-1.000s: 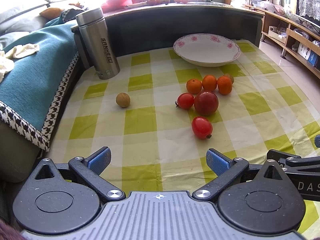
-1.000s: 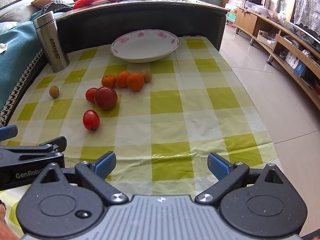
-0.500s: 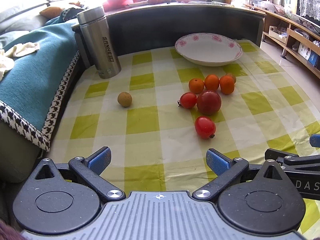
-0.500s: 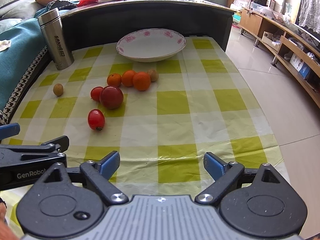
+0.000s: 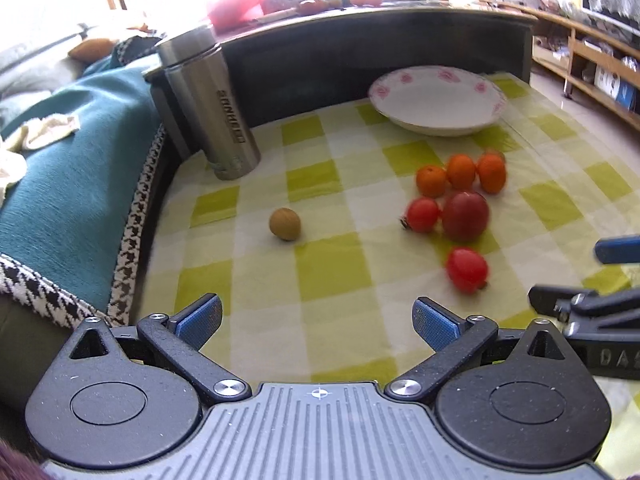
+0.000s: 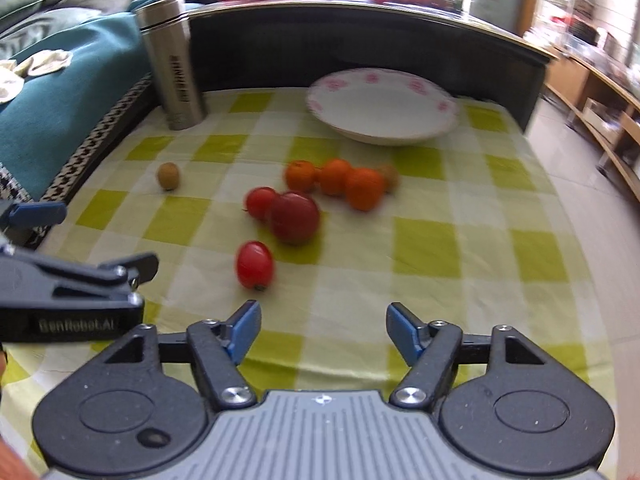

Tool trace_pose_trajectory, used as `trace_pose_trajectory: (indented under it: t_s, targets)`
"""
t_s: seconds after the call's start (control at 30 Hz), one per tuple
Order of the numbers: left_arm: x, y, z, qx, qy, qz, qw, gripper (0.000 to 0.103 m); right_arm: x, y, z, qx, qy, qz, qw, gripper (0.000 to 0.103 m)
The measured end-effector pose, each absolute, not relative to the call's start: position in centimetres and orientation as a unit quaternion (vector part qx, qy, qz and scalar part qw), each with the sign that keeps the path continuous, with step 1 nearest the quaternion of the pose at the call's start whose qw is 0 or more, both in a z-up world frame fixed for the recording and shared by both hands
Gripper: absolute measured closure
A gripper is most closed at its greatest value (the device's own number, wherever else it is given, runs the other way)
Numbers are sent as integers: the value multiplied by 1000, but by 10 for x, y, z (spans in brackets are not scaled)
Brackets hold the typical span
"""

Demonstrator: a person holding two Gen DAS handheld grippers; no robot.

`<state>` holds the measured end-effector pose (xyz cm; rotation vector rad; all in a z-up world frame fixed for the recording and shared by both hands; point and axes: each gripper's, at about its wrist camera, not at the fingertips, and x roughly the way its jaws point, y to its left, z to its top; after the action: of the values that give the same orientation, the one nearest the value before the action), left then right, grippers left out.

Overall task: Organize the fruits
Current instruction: 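Grasp a small red tomato with the right tool while the left tool grasps the brown round fruit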

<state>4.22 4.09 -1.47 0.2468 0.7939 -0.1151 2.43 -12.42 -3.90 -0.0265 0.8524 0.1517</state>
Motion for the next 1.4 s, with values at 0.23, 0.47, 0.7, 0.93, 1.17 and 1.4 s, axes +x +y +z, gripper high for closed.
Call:
trace_pose_trajectory:
  t_s: [0.23, 0.47, 0.7, 0.93, 1.17, 1.4]
  targets:
    - [74, 55, -15, 132, 372, -67, 917, 2, 48, -101, -50, -41, 399, 117, 909, 41]
    - [110, 63, -30, 126, 369, -91, 916, 13, 57, -93, -62, -33, 390, 149, 908, 50]
    - [136, 66, -48, 118, 375, -91, 915, 29, 55, -89, -70, -52, 380, 153, 911, 58]
    - [143, 63, -51, 111, 366, -100, 919, 38, 54, -91, -70, -48, 373, 151, 914, 69]
    - [136, 56, -49, 121, 366, -115, 915, 58, 48, -92, -69, -55, 364, 158, 916, 70]
    - [118, 47, -48, 127, 376, -153, 905, 66, 38, -92, -63, -63, 349, 164, 920, 70]
